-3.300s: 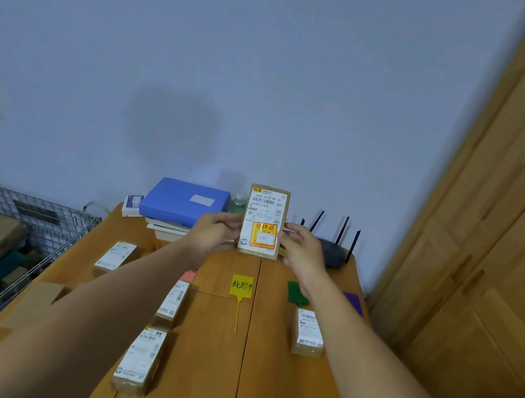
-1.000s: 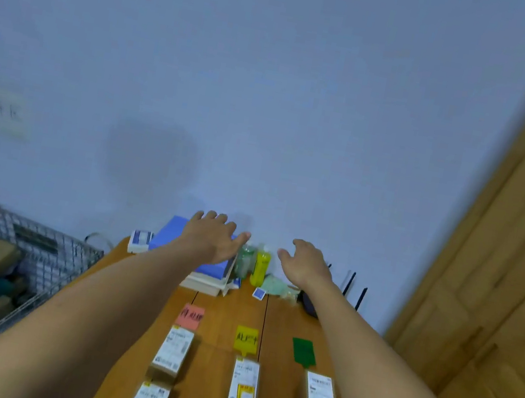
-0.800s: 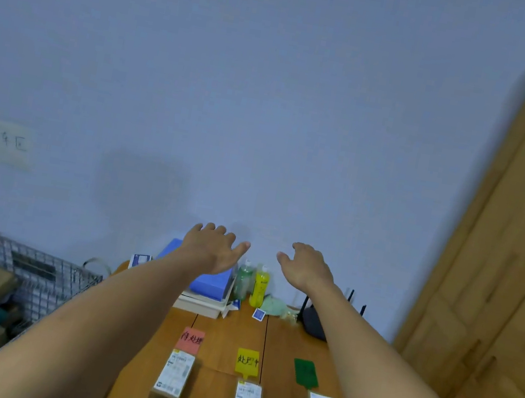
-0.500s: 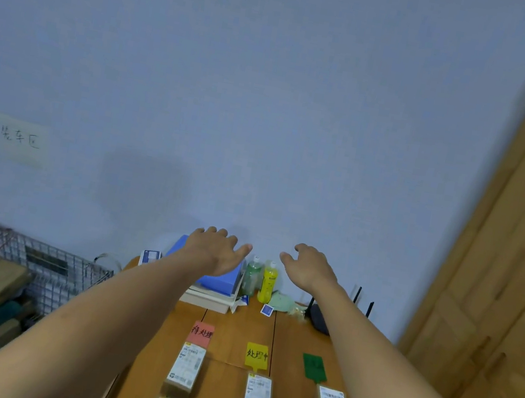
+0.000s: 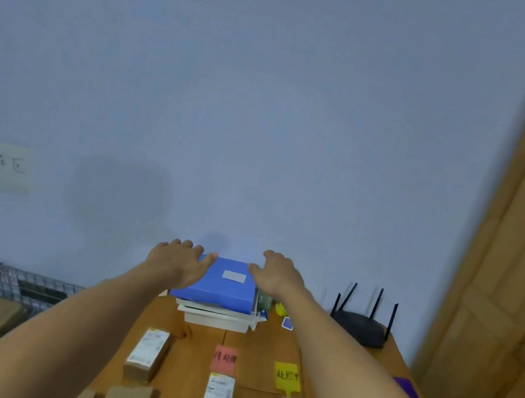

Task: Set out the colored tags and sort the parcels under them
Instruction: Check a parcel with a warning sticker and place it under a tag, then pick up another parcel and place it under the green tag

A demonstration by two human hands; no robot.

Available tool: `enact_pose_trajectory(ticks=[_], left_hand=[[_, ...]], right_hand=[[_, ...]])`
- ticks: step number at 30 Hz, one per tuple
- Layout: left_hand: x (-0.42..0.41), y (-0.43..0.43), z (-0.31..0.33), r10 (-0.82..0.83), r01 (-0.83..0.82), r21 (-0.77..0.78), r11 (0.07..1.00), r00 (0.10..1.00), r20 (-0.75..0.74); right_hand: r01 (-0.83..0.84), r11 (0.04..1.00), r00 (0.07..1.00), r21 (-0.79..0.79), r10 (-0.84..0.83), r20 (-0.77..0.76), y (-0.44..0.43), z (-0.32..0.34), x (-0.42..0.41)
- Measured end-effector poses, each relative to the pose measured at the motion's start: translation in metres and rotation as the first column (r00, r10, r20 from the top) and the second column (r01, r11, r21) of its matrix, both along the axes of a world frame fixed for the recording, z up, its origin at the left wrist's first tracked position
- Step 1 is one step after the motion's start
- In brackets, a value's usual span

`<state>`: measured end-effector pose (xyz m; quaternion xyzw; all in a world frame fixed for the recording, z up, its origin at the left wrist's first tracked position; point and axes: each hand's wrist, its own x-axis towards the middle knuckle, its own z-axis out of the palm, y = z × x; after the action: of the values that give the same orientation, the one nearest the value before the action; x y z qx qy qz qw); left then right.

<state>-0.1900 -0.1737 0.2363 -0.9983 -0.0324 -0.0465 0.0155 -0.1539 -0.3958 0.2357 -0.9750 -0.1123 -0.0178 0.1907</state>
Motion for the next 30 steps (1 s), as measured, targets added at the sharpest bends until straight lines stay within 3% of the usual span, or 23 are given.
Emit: enact_pose_trajectory(ticks=[3,8,13,18,21,25,30], left_hand=[[0.011,0.019,0.011,-0.035,0.035,0.001,0.999,0.997,-0.07],[0.012,0.045,0.02,-0.116,0.117,0.054,0.992,0.993,-0.027],[0.013,0.108,0.012,-0.039,0.041,0.029,0.999,0.998,-0.059],[0.015,0.148,-0.005,-0.009,0.01,0.006,1.0,0.994,-0.105],[0.009,0.164,-0.026,-0.05,0.036,-0.095,0.995,0.987,-0.154],[0.0,0.197,-0.061,-0.072,0.065,-0.037,0.997,0.97,-0.234],[-0.004,0.239,-0.114,-0.065,0.042,-0.079,0.996,0.946,-0.318]], right_hand=[[0.016,0.999,1.0,0.046,-0.016,-0.008,0.022,0.009,0.01],[0.085,0.987,0.995,0.133,-0.077,-0.068,0.051,0.014,0.03],[0.022,0.987,0.998,0.16,-0.013,-0.057,0.106,0.011,0.029],[0.041,0.978,0.99,0.203,-0.013,-0.139,0.136,-0.009,0.02],[0.09,0.961,0.98,0.26,-0.039,-0.197,0.157,-0.022,0.009],[0.11,0.955,0.947,0.275,-0.017,-0.32,0.192,-0.058,-0.009],[0.138,0.949,0.907,0.283,-0.006,-0.422,0.246,-0.117,-0.03]])
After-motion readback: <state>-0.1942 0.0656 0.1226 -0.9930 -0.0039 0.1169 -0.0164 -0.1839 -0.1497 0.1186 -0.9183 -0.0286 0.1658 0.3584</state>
